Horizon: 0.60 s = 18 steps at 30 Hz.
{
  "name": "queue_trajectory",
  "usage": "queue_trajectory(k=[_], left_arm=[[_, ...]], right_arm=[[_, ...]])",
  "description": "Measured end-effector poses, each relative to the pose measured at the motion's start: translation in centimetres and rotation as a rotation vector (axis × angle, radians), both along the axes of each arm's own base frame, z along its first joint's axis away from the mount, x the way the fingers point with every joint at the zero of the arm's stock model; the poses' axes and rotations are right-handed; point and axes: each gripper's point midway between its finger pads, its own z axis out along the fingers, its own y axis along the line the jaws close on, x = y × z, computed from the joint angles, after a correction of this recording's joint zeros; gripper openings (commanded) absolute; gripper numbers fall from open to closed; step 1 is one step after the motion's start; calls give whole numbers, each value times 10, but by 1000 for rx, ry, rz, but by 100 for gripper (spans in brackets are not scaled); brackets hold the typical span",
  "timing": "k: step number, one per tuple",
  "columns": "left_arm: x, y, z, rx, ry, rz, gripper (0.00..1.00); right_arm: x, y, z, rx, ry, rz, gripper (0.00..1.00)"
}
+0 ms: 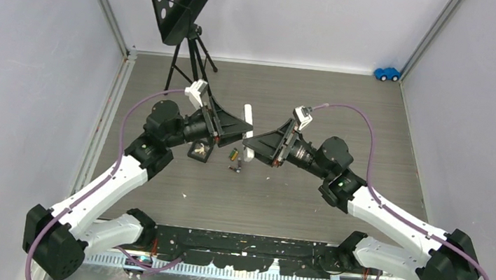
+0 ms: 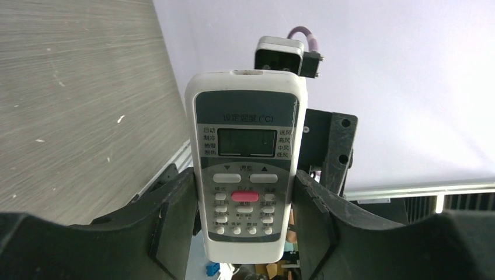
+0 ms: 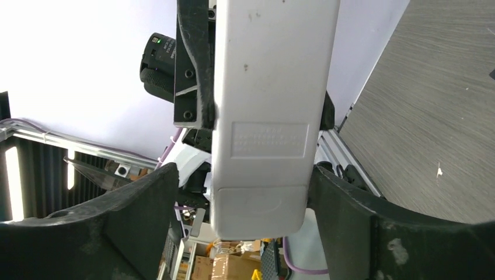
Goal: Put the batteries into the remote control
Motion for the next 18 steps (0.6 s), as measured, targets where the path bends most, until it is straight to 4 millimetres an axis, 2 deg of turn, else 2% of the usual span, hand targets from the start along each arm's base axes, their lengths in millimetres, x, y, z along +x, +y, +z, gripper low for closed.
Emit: queue_trajectory(k=[3,4,6,7,10,12,15,18], left_arm=[[-1,-7,8,-37,-4,-14,18],[-1,-8,10,-47,-7,-16,18],[0,-9,16,-70,-20,-15,24],[0,-9,19,-76,-29,-15,30],[1,-9,19,-76,-39,-12,63],[3,-9,17,-66,-46,-7,78],[4,-8,11,-15,-68,1,88],[8,-7,11,57,-98,13,90]], right_arm=[[1,2,4,21,-5,2,64],[2,2,5,26,-6,2,53],[3,4,5,36,10,5,40],[4,4,6,42,12,5,36],[6,6,7,54,9,4,30],[7,7,6,45,-4,4,29],[9,10,-3,-32,-47,1,29],[14,10,-14,-169,-144,-11,29]])
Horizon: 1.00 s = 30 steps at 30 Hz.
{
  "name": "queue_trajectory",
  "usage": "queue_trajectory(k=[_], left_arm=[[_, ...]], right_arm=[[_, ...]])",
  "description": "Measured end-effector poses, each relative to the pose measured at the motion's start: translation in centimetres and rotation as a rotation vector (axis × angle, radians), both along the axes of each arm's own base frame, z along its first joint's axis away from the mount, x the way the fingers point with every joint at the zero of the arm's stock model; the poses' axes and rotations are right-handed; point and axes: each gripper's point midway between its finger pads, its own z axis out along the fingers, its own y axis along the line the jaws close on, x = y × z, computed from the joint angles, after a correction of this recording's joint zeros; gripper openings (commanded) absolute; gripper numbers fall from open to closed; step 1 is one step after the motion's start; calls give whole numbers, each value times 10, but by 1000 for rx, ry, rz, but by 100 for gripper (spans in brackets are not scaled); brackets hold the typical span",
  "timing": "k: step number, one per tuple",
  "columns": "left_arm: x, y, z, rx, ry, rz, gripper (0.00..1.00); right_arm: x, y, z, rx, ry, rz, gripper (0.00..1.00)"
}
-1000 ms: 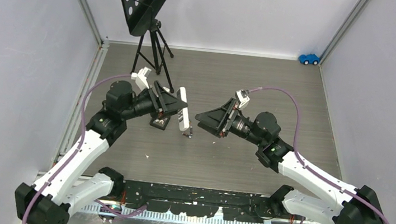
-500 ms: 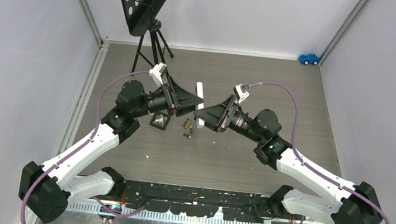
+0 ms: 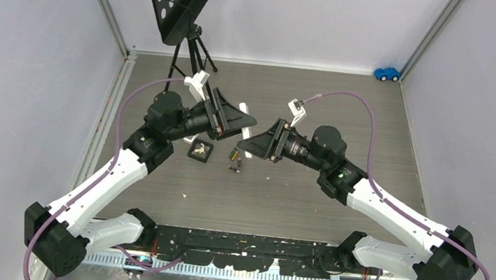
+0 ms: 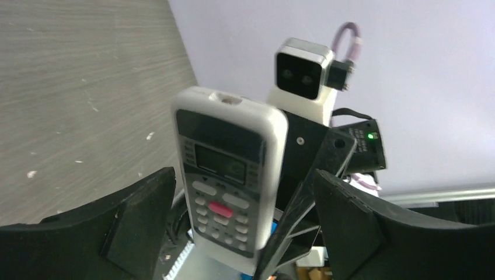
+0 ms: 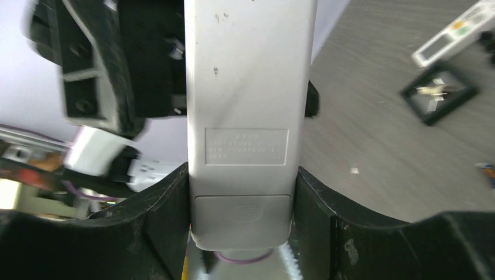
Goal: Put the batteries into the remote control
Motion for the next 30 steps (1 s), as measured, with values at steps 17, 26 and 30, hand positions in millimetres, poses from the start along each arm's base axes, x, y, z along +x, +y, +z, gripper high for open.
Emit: queue_trajectory(k=[17,26,30], left_arm=[[40,-6,-66,343,171,16,53],[36,-4,-69,287,239,-21,38],[33,-6,-70,237,275,-51,19]], right_arm=[[39,-32,-66,-604,-394,-66,24],[43,-37,-68,-724,-539,-4,26],[41,-38,-72,-741,-555,18,27]])
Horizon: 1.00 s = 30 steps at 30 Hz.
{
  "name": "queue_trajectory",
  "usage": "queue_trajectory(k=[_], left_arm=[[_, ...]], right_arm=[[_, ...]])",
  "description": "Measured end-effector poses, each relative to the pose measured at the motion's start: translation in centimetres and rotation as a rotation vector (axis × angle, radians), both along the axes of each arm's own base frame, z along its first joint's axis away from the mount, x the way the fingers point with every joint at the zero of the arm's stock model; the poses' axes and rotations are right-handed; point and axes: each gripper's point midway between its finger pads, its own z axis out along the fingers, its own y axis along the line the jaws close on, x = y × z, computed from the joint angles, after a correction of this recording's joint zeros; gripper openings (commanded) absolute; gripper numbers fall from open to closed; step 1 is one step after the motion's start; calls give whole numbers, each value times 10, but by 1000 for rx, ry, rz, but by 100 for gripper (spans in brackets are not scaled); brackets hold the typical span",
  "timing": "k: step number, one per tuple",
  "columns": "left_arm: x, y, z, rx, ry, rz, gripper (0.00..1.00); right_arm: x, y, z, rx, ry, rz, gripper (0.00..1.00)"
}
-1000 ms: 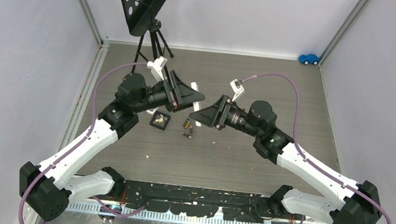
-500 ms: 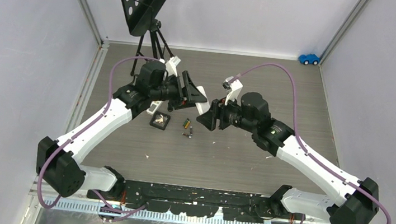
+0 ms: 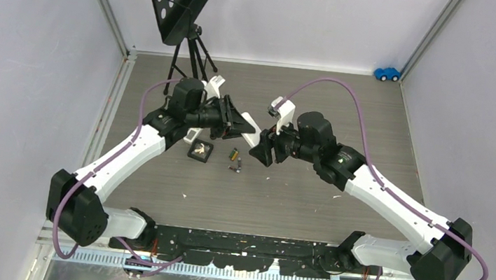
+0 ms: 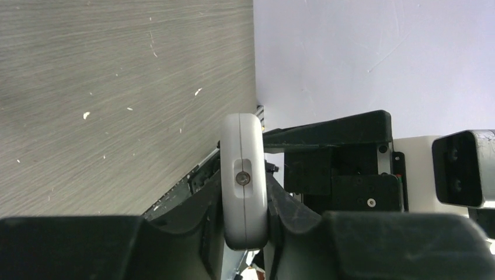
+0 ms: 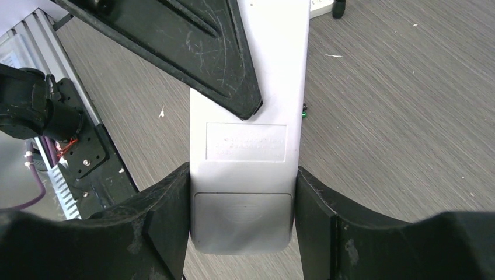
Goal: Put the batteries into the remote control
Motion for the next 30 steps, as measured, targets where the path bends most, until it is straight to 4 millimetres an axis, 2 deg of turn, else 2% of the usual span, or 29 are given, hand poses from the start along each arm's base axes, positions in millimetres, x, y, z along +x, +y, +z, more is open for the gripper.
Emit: queue_trajectory(k=[2,3,4,6,8,9,12,16,20,23,27,30], left_arm=[[0,-1,2,-15,0,-8,4],[0,-1,1,-19,10,-4,0],[-1,-1,1,-25,18,-8,0],[0,0,0,-28,20,-7,0],[1,1,1,-35,16,-9,0],[3,2,2,-42,2,-12,0],[6,5,4,-75,-39,-25,0],[18,28,7,-109,-80,10,0],[25,46,24,-137,-142,46,0],[22,49,39,-164,-189,43,0],[15,48,58,-216,-235,30,0],[12,48,66,-246,-248,26,0]], right_arm=[[1,0,-1,-7,-7,5,29],[1,0,-1,-7,-8,4,33],[1,0,0,-7,-7,3,44],[2,1,0,-8,-3,0,74],[3,1,1,-2,6,-9,85],[2,2,1,6,19,-15,87],[0,2,5,43,58,-45,90],[-6,-3,24,158,111,-114,95],[-13,-14,47,371,178,-212,95],[-9,-15,60,562,277,-293,95],[2,-8,57,768,434,-382,93],[9,-2,48,846,524,-412,84]])
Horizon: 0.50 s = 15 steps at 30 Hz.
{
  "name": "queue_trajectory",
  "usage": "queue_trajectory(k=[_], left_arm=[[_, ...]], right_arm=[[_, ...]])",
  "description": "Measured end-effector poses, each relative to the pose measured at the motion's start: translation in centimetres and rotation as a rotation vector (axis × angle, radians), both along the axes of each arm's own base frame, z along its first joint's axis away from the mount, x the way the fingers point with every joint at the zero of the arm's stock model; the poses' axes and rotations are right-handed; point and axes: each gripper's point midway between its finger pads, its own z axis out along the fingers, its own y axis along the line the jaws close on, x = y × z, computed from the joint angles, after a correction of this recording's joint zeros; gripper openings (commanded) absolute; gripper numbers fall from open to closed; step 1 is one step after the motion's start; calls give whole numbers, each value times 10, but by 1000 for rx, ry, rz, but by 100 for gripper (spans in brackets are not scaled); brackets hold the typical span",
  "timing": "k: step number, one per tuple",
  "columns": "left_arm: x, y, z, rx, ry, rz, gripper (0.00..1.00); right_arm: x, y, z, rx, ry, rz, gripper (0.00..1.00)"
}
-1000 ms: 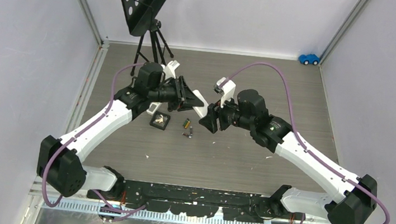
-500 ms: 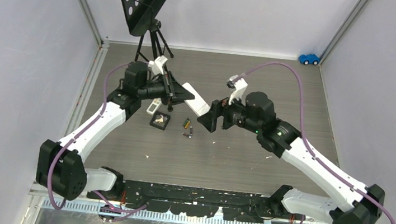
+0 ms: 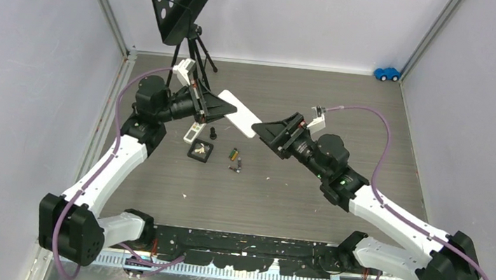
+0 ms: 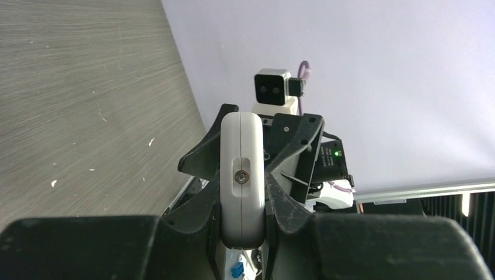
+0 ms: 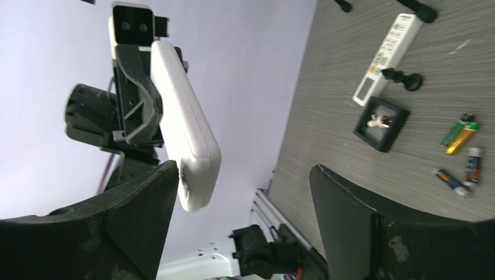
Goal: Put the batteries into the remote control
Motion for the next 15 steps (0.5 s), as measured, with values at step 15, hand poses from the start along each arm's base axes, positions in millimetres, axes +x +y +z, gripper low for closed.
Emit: queue_trajectory(k=[15], left_arm=[[-7,-2,22,-127,82,-20,0]], right_arm=[[7,24,41,195,-50,70,50]])
